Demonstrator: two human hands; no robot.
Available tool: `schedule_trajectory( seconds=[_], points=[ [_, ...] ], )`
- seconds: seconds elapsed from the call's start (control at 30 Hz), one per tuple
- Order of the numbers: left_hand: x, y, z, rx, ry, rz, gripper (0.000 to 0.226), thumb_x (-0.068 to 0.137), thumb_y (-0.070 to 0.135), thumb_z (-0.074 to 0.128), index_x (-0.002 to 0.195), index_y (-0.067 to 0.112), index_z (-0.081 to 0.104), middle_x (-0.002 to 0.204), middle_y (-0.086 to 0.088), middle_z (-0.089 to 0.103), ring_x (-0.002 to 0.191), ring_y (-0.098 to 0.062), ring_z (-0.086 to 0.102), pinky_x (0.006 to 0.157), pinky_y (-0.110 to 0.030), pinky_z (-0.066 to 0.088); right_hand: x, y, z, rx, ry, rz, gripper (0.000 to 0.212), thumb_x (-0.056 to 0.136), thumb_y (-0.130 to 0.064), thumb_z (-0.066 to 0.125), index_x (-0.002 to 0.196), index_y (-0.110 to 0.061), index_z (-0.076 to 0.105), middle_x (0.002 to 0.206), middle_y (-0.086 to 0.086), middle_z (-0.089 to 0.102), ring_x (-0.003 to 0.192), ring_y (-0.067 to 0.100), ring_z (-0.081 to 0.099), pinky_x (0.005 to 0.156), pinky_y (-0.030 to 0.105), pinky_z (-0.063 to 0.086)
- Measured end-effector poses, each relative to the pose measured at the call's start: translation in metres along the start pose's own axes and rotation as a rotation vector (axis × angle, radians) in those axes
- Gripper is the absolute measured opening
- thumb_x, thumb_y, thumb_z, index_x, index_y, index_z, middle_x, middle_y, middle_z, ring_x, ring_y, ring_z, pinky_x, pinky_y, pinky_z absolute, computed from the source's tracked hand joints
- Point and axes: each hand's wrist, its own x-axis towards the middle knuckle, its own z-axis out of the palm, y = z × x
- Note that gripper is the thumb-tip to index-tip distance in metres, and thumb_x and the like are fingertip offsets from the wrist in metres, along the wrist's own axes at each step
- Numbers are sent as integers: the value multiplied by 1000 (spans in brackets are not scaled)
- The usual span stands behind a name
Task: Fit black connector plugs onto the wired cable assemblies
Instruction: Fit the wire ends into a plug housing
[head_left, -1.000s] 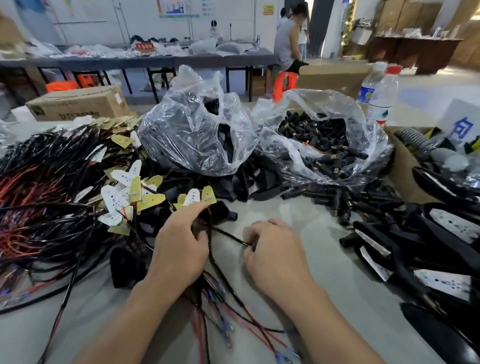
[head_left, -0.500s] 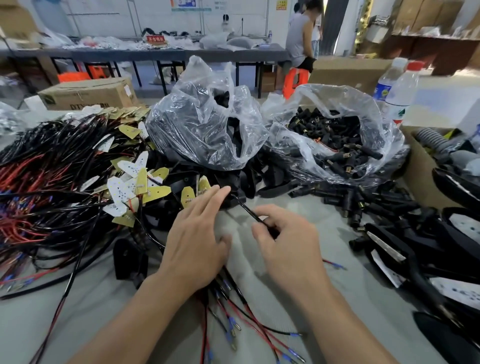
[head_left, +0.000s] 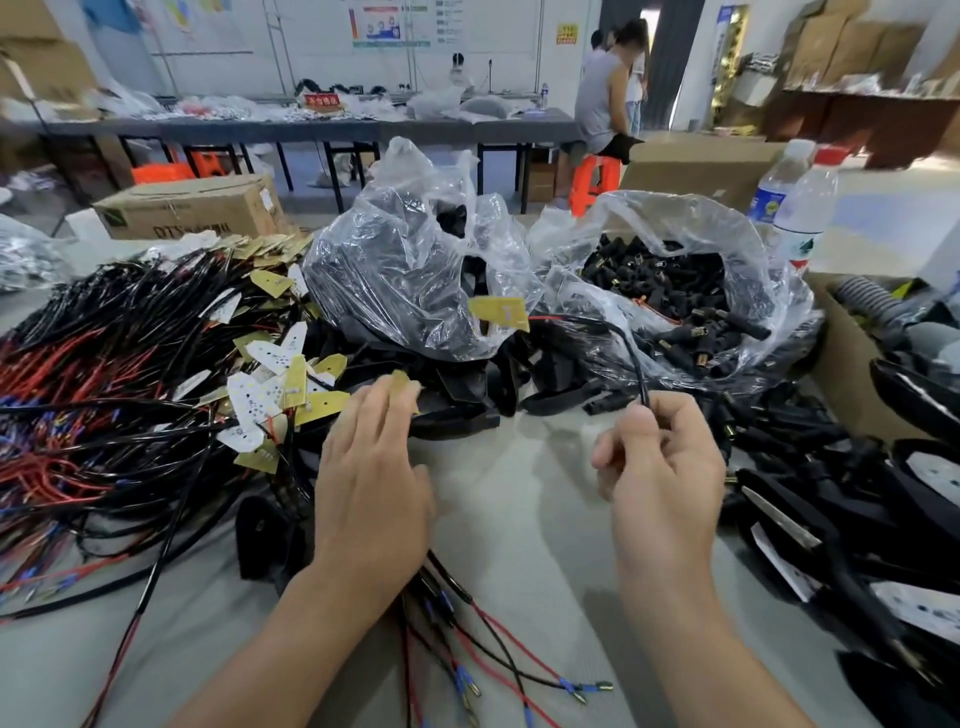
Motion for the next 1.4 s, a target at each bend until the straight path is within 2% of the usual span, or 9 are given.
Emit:
schedule_trajectory(
  seconds=[0.17, 0.33, 0.6, 0.8, 0.97, 1.07, 1.17, 1.27, 1.4],
  points=[
    [14, 17, 6, 88, -73, 143, 57, 83, 17, 67, 140, 19, 57, 153, -4, 49, 147, -24, 35, 124, -42, 26, 7, -2, 2, 529, -46, 562, 24, 106, -13, 47, 83, -9, 52, 60, 14, 60, 40, 17, 41, 35, 23, 30],
    [35, 18, 22, 137, -131, 119, 29, 86, 24, 64, 113, 25, 72, 138, 2, 56, 137, -20, 42, 117, -32, 21, 13, 3, -3, 736, -196, 754, 30, 107, -24, 43, 81, -12, 52, 60, 6, 51, 34, 8, 29, 34, 19, 24],
    [20, 22, 18, -302, -94, 161, 26, 82, 20, 73, 72, 29, 50, 141, 20, 51, 139, 3, 31, 108, 0, 7, 14, 2, -8, 494, -398, 447, 29, 100, -14, 50, 84, -10, 73, 66, 13, 56, 46, 14, 32, 49, 26, 24],
    [3, 39, 12, -489, -152, 70, 30, 70, 28, 66, 66, 24, 36, 83, 13, 55, 75, -10, 52, 65, -30, 43, 9, 6, -8, -52, -387, -40, 32, 99, -1, 56, 86, -22, 78, 60, 2, 56, 57, 12, 45, 53, 20, 37],
    [0, 38, 12, -560, -233, 195, 33, 67, 17, 76, 66, 27, 45, 88, 18, 56, 77, -13, 56, 65, -24, 44, 3, 6, -8, -363, -312, -193, 22, 89, -19, 69, 95, -40, 75, 70, -16, 69, 63, 4, 60, 59, 16, 45],
    [0, 39, 9, -648, -410, 330, 23, 66, 6, 70, 78, 25, 64, 101, 14, 64, 92, -12, 65, 75, -27, 51, -3, 8, -5, -606, -379, -179, 23, 78, -43, 63, 99, -38, 67, 79, -19, 67, 76, 5, 62, 65, 17, 45],
    [1, 35, 11, -696, -455, 262, 26, 63, 13, 79, 75, 31, 65, 102, 13, 68, 90, -9, 67, 76, -29, 53, -2, 10, -3, -604, -432, -132, 13, 85, -32, 69, 89, -45, 68, 82, -26, 69, 80, -1, 63, 68, 13, 45],
    [1, 30, 13, -706, -348, 75, 36, 53, 21, 90, 77, 35, 68, 121, 34, 63, 107, 14, 61, 87, -7, 42, 3, 15, -7, -600, -402, -75, 38, 85, -22, 75, 76, -57, 65, 73, -36, 65, 72, -9, 62, 63, 5, 40],
    [5, 34, 15, -865, -224, -92, 66, 47, 15, 91, 103, 38, 65, 121, 26, 68, 108, 6, 66, 86, -7, 46, 7, 18, -7, -551, -312, 33, 9, 84, -32, 77, 79, -31, 69, 69, -7, 70, 62, 7, 62, 55, 15, 39]
  ],
)
